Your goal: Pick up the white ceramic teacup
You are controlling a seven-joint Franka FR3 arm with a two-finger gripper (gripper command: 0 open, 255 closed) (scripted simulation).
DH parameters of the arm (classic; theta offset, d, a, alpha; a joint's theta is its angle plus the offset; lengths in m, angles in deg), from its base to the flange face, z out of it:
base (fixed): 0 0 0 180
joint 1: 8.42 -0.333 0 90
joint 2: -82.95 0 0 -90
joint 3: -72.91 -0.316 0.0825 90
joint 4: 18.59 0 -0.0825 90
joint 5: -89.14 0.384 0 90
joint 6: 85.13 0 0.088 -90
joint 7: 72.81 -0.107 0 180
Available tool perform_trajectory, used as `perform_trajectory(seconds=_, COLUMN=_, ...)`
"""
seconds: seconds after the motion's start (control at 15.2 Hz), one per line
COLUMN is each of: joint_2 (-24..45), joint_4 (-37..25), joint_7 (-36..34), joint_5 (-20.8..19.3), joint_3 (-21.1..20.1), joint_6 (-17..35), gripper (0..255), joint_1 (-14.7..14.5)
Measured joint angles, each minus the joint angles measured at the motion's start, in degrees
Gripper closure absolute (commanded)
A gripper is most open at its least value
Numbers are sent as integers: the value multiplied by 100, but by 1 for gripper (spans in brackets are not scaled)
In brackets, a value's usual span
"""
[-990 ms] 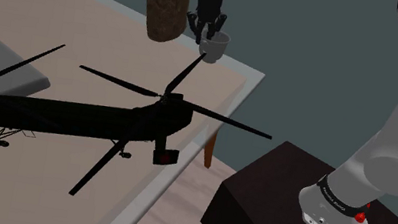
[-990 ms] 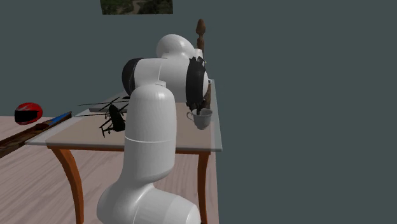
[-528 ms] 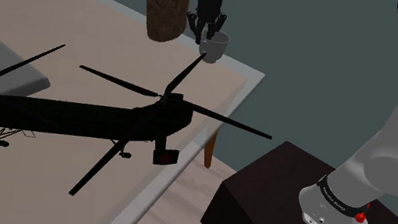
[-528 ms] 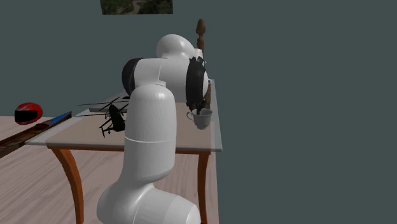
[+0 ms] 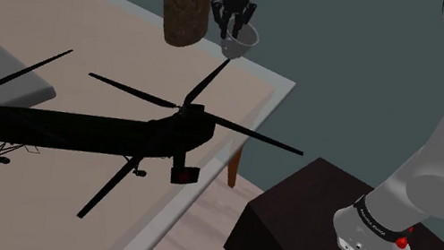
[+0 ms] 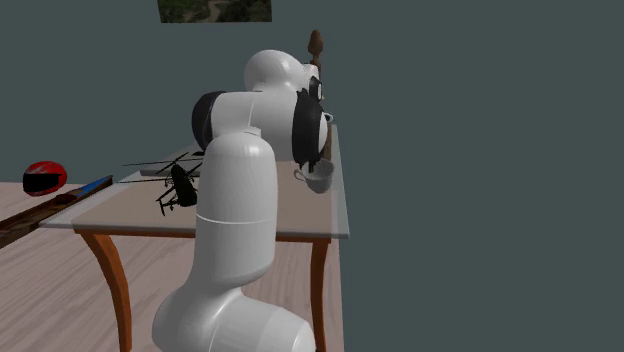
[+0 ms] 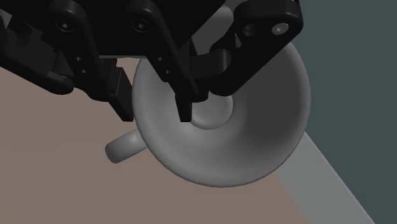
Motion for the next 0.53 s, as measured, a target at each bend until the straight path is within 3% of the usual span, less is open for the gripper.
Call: perform_trajectory(seconds=0.53, joint_2=145, joint_4=-803, joint_7=6, joint_5=-26, joint_3=-4, joint_6=-659, gripper=255, joint_1=-31)
